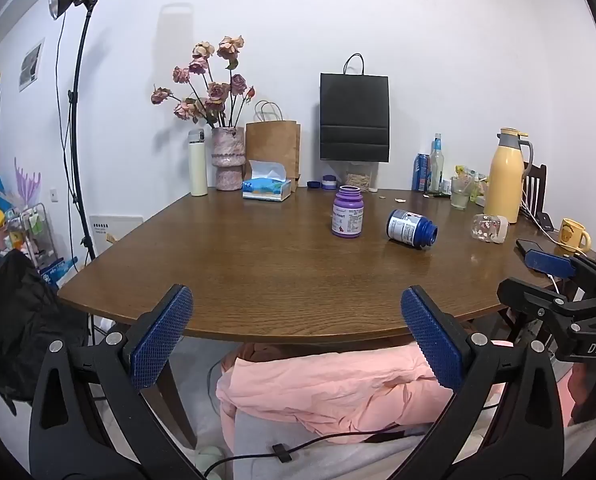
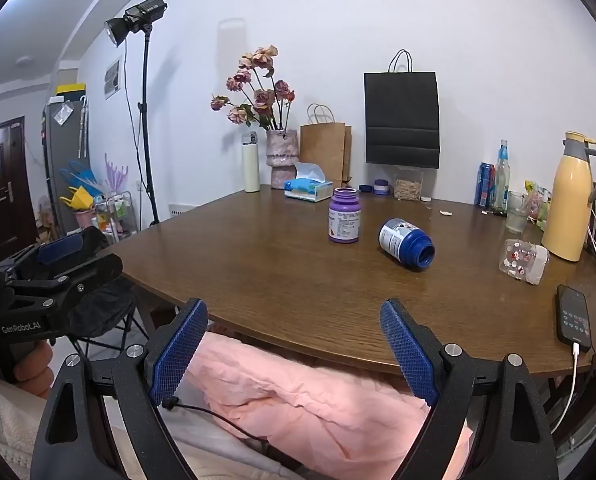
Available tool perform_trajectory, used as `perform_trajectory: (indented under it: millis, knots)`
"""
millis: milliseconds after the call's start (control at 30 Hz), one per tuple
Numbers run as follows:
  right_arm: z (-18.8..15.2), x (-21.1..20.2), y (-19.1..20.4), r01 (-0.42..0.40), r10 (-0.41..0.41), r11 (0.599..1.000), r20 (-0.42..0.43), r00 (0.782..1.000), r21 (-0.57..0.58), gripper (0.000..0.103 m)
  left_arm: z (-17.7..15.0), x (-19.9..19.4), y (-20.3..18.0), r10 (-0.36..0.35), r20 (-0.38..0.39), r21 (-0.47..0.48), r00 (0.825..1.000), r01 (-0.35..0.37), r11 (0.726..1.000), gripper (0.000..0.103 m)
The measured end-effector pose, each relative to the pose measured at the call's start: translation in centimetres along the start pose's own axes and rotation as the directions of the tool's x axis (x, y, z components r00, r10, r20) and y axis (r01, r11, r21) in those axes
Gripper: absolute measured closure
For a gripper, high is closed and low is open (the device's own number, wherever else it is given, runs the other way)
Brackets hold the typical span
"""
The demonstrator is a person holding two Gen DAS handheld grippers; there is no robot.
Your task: Flip cup upright
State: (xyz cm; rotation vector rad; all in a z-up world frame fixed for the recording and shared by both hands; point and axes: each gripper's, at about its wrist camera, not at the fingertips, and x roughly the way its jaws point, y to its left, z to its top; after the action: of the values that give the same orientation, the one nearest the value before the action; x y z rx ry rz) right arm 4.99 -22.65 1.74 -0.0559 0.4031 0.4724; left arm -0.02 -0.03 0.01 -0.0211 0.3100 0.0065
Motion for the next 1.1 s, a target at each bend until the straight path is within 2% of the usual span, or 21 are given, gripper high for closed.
perform_trajectory:
  millis: [1100]
  knots:
    - [0.0,0.0,-0.07,-0.001,0.001,1.0,0.006,1.0,0.007,0.011,0.0,0.0,0.01,0.0,-0.001,-0.002,1.0,0.0,1.0,0.0]
